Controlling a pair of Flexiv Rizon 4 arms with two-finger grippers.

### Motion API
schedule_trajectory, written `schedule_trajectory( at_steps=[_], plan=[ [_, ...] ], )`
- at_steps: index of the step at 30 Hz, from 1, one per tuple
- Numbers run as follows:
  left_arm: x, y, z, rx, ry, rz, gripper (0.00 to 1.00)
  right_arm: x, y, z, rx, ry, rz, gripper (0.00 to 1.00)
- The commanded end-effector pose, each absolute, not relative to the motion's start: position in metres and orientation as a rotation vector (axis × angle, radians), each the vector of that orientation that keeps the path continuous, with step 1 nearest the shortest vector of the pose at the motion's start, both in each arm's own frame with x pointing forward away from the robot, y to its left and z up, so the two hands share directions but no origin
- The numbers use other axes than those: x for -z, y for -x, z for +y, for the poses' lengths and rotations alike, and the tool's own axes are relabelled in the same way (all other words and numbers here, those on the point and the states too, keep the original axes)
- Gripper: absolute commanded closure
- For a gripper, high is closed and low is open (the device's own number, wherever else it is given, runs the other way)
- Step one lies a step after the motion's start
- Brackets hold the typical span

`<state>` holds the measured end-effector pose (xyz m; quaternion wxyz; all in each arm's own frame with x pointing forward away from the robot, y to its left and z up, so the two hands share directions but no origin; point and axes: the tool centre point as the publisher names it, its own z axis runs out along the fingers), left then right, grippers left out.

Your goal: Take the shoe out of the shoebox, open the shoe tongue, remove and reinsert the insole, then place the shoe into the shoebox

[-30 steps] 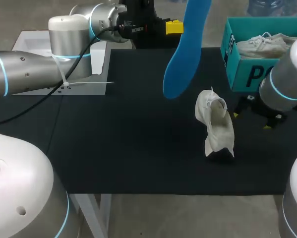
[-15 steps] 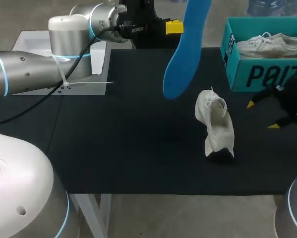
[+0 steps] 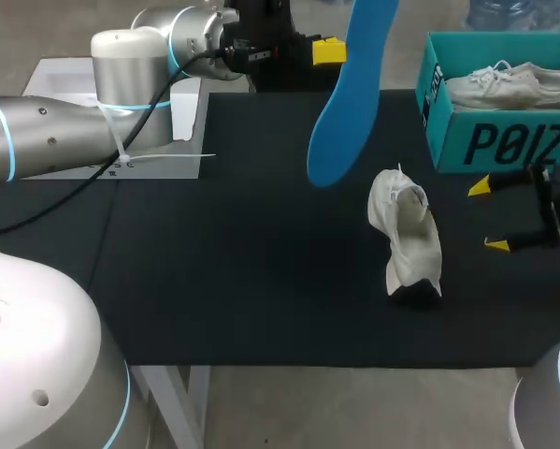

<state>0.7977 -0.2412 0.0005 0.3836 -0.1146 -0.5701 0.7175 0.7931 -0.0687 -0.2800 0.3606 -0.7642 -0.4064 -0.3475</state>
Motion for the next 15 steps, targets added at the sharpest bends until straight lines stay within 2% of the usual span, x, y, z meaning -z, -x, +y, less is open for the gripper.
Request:
schedule_trajectory(
  at_steps=[1, 15],
  plan=[
    [-0.001, -0.797, -0.241, -1.83, 0.291, -1.454, 1.0, 0.28, -0.797, -0.063, 1.085, 1.652, -0.819, 0.0],
    [-0.001, -0.797, -0.241, -1.83, 0.291, -1.454, 1.0, 0.255, -0.817, -0.025, 1.043, 1.706, -0.85, 0.0]
  ],
)
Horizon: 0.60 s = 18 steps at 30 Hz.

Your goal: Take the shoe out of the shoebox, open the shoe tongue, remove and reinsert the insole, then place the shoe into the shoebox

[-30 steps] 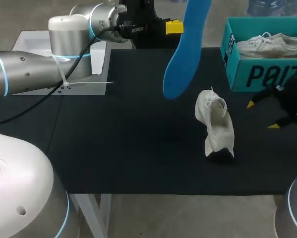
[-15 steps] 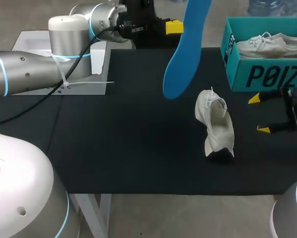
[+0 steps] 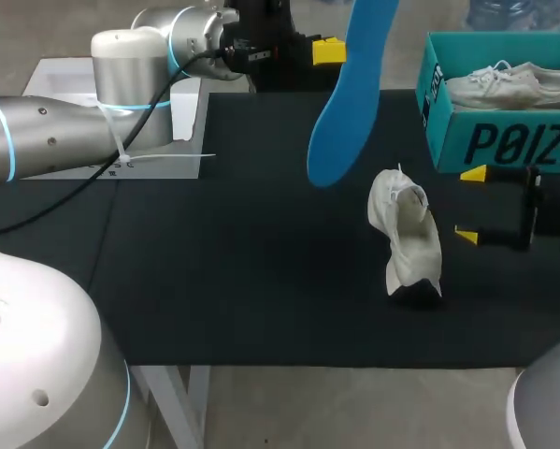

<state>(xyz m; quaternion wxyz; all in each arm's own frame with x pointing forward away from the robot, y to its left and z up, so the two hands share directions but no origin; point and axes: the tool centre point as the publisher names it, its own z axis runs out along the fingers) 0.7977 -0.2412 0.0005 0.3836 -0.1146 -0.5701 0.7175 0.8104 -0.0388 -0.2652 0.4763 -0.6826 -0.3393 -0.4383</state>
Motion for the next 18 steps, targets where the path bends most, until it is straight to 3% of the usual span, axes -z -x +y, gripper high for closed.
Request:
schedule_trajectory(
  at_steps=[1, 18],
  plan=[
    [-0.001, -0.797, -0.241, -1.83, 0.291, -1.454, 1.0, 0.254, -0.818, -0.022, 1.033, 1.715, -0.855, 0.0],
    [-0.001, -0.797, -0.241, -1.83, 0.291, -1.454, 1.0, 0.211, -0.815, 0.027, 0.969, 1.603, -0.951, 0.0]
  ],
)
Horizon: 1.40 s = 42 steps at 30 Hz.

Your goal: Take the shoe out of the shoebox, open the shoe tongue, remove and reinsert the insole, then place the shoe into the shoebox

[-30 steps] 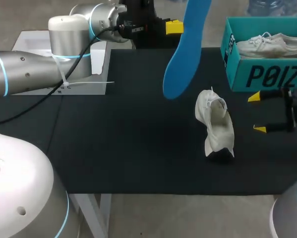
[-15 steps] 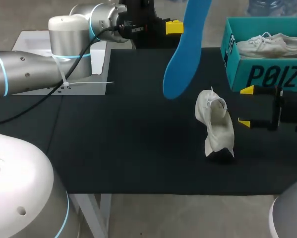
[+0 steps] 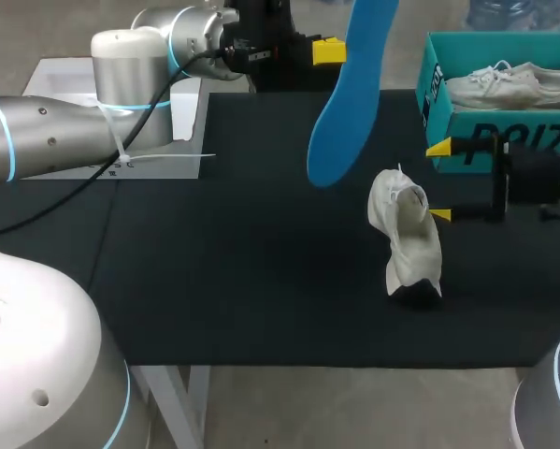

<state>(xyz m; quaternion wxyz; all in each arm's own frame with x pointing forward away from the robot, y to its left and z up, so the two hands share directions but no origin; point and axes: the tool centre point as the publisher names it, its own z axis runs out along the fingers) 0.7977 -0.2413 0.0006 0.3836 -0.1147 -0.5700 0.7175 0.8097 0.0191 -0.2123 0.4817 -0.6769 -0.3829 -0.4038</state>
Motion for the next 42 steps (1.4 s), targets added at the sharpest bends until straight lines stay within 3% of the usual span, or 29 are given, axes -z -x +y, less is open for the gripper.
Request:
schedule_trajectory(
  at_steps=[1, 24, 42],
  plan=[
    [-0.001, -0.797, -0.241, -1.83, 0.291, -1.454, 1.0, 0.21, -0.814, 0.028, 0.966, 1.584, -0.954, 0.0],
    [-0.001, -0.797, -0.241, -1.83, 0.291, -1.454, 1.0, 0.21, -0.806, 0.041, 0.937, 1.497, -1.0, 0.0],
    [0.034, -0.719, -0.228, -2.004, 1.428, -1.769, 1.0, 0.21, -0.806, 0.041, 0.937, 1.497, -1.0, 0.0]
  ],
)
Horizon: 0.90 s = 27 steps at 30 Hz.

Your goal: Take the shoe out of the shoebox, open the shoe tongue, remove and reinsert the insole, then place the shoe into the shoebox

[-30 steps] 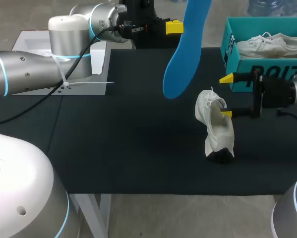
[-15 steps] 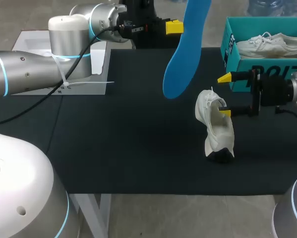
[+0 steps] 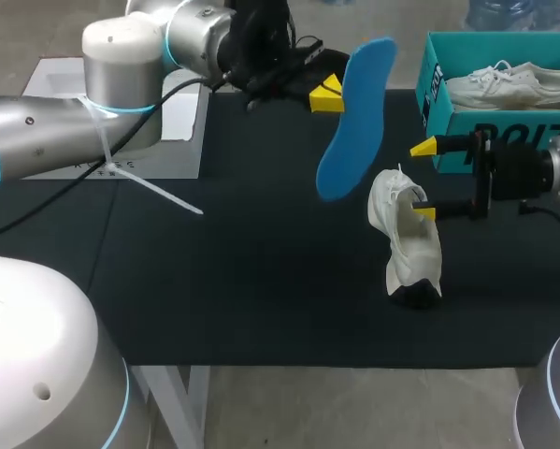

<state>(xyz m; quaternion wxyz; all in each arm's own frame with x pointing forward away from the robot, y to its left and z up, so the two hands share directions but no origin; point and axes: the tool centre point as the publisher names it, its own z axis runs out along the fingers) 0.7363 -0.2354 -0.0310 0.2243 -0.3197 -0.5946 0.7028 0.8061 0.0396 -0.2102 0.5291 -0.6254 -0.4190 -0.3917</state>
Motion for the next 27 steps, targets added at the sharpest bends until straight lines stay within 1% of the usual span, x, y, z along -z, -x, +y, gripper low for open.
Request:
schedule_trajectory(
  at_steps=[1, 7, 20, 27],
  plan=[
    [0.037, -0.715, -0.227, -1.995, 1.478, -1.774, 1.0, 0.21, -0.806, 0.041, 0.937, 1.497, -1.0, 0.0],
    [0.051, -0.7, -0.228, -1.953, 1.718, -1.763, 1.0, 0.21, -0.806, 0.041, 0.937, 1.497, -1.0, 0.0],
    [0.126, -0.685, -0.217, -1.706, 2.267, -1.679, 1.0, 0.21, -0.806, 0.041, 0.937, 1.497, -1.0, 0.0],
    [0.146, -0.681, -0.216, -1.607, 2.489, -1.58, 1.0, 0.21, -0.806, 0.041, 0.937, 1.497, -1.0, 0.0]
  ],
)
